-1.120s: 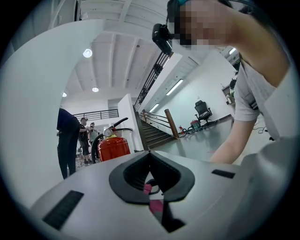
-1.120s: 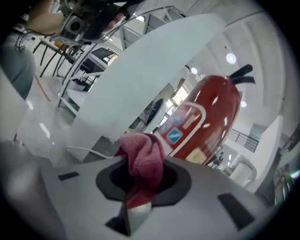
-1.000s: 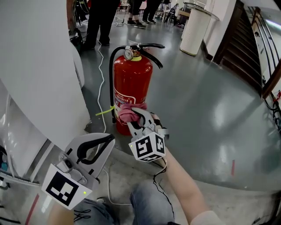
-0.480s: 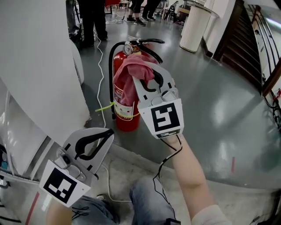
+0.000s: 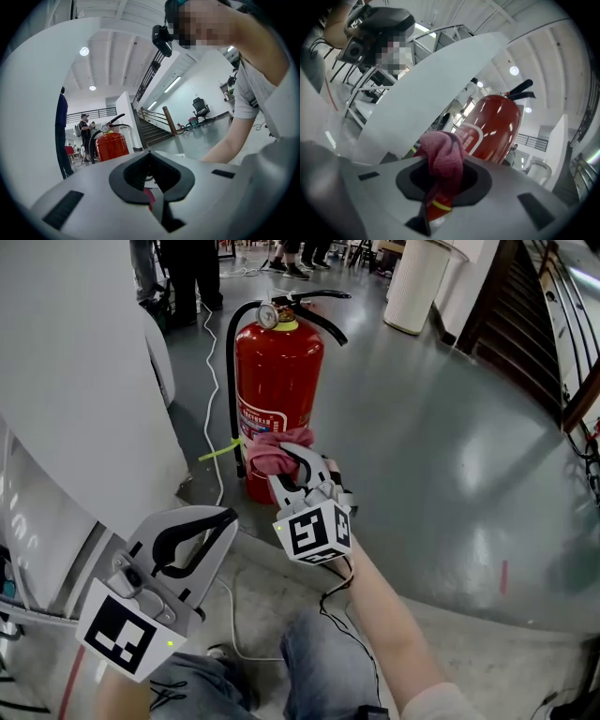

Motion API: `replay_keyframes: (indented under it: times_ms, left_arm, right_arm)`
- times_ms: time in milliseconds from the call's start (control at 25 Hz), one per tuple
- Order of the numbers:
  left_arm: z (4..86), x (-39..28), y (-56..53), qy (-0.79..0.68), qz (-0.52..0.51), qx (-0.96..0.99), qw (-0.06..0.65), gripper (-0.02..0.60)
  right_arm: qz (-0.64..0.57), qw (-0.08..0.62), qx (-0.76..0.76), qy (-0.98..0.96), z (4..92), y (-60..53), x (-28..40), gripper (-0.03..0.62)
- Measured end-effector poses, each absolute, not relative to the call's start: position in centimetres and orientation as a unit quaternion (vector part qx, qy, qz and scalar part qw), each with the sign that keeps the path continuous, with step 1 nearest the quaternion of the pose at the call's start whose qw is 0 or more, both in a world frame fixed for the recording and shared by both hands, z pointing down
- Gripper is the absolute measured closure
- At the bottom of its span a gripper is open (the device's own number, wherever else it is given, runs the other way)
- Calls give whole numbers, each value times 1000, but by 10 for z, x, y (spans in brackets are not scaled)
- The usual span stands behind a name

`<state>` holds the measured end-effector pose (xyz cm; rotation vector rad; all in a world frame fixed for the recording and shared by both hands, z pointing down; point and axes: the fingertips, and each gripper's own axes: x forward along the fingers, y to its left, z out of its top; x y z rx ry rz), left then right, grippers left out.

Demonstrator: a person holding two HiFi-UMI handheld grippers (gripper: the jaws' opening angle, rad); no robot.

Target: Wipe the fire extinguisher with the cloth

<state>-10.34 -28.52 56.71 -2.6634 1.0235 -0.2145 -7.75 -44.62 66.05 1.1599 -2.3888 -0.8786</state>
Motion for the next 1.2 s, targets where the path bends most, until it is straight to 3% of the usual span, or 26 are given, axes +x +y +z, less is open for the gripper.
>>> replay_keyframes:
  times_ms: [200,600,1040,1200]
  left_arm:
    - [572,-102,-285,354,-76,-922,137,574]
    - [568,-104,-286,360,-75,-919,141,574]
    - [502,-100,-312,311,-99,-938,118,574]
    - [464,-97,-318,288,-101,-945,116,574]
  right_arm:
    - [-277,243,379,-849,731,-448,-79,517]
    - [-245,248,376,-858,730,-446,-79,517]
    - [-240,96,467,-846,530,-454,-62,517]
    - [-202,80,482,-849,487,-460,-61,517]
